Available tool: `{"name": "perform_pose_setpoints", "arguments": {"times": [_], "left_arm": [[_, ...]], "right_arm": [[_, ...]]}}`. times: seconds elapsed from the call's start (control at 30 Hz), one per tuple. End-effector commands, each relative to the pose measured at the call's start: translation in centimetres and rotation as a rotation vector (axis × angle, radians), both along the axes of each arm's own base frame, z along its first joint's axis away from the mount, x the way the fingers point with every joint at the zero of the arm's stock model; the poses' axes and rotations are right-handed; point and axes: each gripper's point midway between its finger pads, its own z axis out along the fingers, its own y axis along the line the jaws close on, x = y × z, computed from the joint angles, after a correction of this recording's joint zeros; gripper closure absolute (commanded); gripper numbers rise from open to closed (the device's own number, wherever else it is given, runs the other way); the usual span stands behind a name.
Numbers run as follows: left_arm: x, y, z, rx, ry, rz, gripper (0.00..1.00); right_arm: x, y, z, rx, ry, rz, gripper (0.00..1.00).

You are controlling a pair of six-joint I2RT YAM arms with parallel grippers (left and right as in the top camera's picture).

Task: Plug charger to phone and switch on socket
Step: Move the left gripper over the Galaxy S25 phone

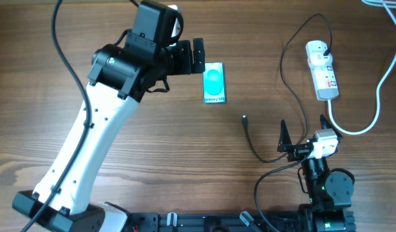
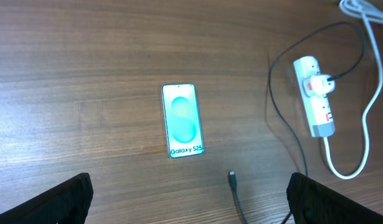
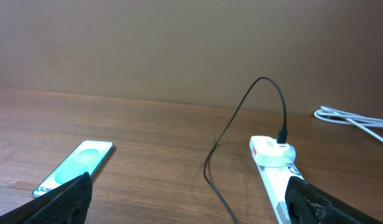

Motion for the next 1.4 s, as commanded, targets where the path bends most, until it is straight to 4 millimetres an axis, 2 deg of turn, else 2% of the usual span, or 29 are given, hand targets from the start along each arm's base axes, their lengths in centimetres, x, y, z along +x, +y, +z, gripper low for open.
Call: {"name": "perform_pose_setpoints", "arguments": {"times": [0.0,0.23,0.43,0.7,0.97,1.07,1.23,1.37], "left_arm": [[-0.8,-1.9,1.0,-0.084,0.019,-0.067,0.00],[-1.5,-3.8,1.2,-0.143,0.040,-0.078,0.00],[-1.0,-3.0,0.1,-0.123,0.073,0.054,0.01],[-1.9,-2.6,-4.9,-0.017,0.247,0.071,0.01],[-2.0,-5.0,-8.7,0.105,0.268,0.069,0.01],[-1.6,-5.2,-10.4,0.173,0.264,0.125,0.00],[-0.9,-5.1,-12.1,0.206,0.266,0.205,0.01],[-1.2,-5.9,-13.8,0.233,0.296,0.191,0.00]], "right_arm": [[0.0,0.1,0.1,0.007,-0.003,0.004,0.01],[0.0,0.1,0.1,0.007,-0.003,0.004,0.00],[0.0,0.1,0.1,0.007,-0.003,0.004,0.00],[0.0,0.1,0.1,0.007,-0.003,0.004,0.00],[0.0,0.1,0.1,0.007,-0.003,0.004,0.00],[0.0,0.1,0.1,0.007,-0.003,0.004,0.00],[0.0,0.1,0.1,0.007,-0.003,0.004,0.00],[0.0,0.1,0.1,0.007,-0.003,0.004,0.00]]}}
